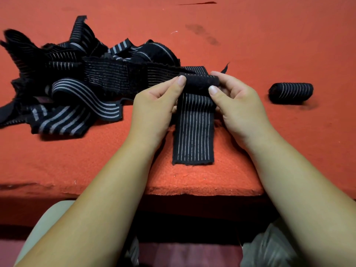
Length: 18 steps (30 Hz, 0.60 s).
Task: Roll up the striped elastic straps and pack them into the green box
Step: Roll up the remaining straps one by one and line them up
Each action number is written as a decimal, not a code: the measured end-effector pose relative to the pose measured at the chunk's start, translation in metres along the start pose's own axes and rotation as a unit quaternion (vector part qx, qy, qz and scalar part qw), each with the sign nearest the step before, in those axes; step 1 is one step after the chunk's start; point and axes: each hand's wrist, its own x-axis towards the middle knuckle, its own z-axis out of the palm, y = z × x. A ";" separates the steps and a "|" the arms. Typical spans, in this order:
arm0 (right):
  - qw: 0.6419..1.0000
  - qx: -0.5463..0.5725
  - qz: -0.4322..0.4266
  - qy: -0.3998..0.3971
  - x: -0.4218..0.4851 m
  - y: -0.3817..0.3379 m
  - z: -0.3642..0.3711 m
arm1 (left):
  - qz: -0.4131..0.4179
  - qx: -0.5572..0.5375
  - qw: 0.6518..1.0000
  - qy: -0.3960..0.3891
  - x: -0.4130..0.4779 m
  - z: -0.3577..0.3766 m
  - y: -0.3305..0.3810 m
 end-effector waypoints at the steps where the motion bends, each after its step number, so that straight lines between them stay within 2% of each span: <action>1: 1.000 -0.003 -0.002 -0.004 0.000 0.000 0.000 | 0.000 -0.002 1.000 0.001 0.000 0.000 0.000; 9: 0.999 0.018 -0.009 -0.035 -0.002 -0.002 0.001 | 0.008 -0.012 1.000 -0.015 0.006 -0.006 -0.006; 18: 0.998 -0.010 -0.007 -0.062 -0.002 0.001 0.003 | 0.050 0.010 0.998 -0.029 0.009 -0.010 -0.010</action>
